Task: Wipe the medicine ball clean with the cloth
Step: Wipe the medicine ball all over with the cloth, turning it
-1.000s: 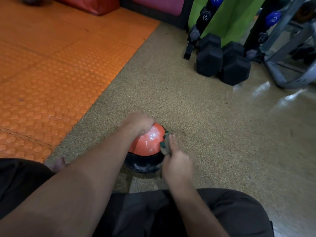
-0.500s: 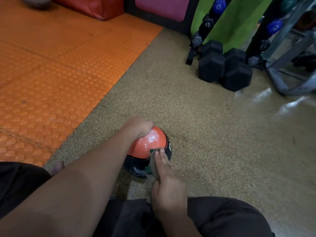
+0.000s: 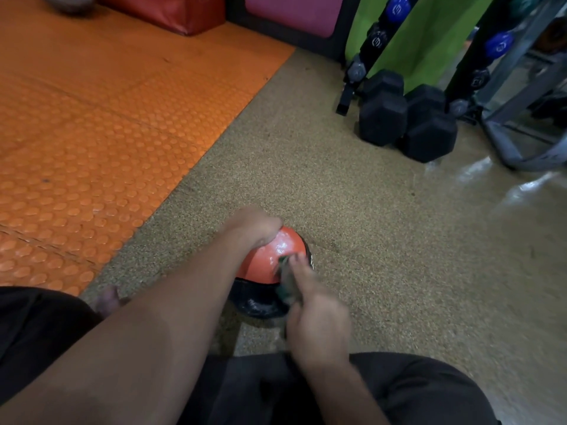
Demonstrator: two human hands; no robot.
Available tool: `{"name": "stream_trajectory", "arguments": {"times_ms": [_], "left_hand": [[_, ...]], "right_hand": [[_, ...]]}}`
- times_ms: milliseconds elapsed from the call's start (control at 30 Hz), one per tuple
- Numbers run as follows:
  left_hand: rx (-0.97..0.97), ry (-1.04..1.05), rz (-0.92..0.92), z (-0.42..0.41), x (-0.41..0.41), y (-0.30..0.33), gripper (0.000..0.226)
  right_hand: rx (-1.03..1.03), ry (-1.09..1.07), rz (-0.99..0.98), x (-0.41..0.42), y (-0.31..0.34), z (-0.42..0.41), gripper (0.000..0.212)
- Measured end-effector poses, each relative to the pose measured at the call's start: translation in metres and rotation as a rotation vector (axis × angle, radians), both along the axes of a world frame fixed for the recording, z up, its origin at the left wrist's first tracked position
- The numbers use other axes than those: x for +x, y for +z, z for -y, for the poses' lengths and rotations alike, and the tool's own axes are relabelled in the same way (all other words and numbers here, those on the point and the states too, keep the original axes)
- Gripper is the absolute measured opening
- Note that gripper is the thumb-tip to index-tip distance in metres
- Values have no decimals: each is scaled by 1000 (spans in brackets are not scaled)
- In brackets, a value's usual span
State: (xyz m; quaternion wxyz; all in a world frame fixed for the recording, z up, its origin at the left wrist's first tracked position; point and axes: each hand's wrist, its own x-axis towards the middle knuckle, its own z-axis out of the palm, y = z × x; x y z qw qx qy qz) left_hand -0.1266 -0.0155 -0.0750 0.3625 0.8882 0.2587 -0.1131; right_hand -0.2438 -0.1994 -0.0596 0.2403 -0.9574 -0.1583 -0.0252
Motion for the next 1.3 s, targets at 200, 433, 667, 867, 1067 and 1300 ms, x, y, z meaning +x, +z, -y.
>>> {"name": "stream_trajectory", "arguments": {"times_ms": [200,433,667,867,1067,1300], "left_hand": [[33,-46,-18,6,6,1,49],[-47,49,-4,1,6,0,61],[-61,60,-21,-10,8,-7,56],[-96,149,4,-1,8,-3,51],[-108,128,-14,2,6,3,56],[-92,161,26,9,1,10,51]], "right_hand": [[79,-137,-7,8,-10,-6,72],[53,-125,-26,15,-12,3,70],[52,7,-2,-25,-19,-11,84],[50,-83,-16,18,-5,1,74],[-37,120,17,-29,-12,-11,82],[34,-192,-3,18,-2,5,74]]}}
